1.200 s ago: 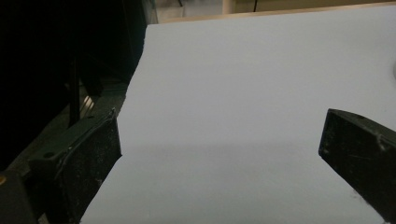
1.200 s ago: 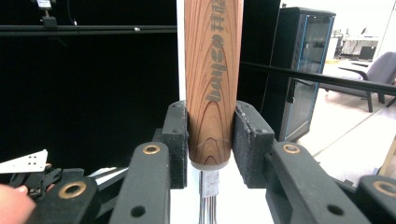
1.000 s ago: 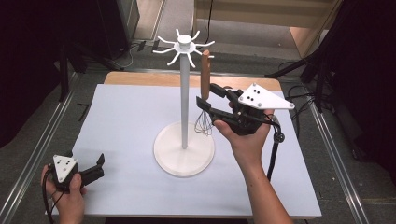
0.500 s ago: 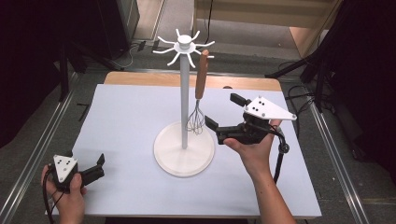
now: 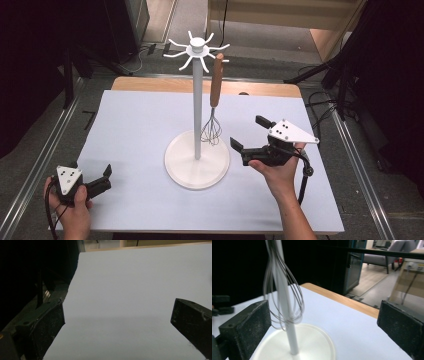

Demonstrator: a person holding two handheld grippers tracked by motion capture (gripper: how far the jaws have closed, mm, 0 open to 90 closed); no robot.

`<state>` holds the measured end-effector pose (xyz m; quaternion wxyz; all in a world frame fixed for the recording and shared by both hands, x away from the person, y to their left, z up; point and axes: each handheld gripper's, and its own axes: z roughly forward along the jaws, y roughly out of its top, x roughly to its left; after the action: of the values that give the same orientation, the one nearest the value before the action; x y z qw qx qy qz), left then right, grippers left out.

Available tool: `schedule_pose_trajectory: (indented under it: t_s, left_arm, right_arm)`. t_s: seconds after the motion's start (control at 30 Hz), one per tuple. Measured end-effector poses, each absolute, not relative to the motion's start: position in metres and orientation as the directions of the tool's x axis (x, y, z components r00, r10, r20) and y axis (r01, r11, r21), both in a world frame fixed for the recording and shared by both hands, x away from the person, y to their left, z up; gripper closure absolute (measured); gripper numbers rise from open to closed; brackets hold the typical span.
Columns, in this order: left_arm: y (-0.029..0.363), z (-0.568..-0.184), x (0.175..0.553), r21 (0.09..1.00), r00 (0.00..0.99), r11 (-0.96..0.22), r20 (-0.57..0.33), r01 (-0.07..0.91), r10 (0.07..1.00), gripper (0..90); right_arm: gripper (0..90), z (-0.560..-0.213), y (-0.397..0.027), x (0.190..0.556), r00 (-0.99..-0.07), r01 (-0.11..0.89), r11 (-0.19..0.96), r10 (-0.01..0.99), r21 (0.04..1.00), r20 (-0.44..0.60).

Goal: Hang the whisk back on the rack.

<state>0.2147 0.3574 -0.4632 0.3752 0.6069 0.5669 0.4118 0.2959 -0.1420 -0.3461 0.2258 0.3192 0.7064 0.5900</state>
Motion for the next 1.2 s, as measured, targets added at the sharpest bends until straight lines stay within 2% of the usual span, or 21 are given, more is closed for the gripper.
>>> schedule_pose_trajectory:
  t_s: [0.83, 0.9, 1.2]
  left_arm:
    - [0.358, -0.463, 0.215, 0.921, 0.016, -0.073, 0.073, 0.383, 0.997, 0.0]
    - [0.358, -0.463, 0.215, 0.921, 0.015, -0.073, 0.073, 0.383, 0.997, 0.0]
    - [0.358, -0.463, 0.215, 0.918, 0.012, -0.069, 0.070, 0.390, 0.998, 0.0]
  right_arm:
    - [0.0, -0.418, -0.184, 0.291, -0.598, 0.286, 0.083, 0.794, 0.955, 0.110]
    - [0.0, -0.422, -0.189, 0.289, -0.572, 0.280, 0.091, 0.815, 0.956, 0.090]
    - [0.0, -0.445, -0.222, 0.284, -0.506, 0.328, 0.038, 0.850, 0.944, 0.142]
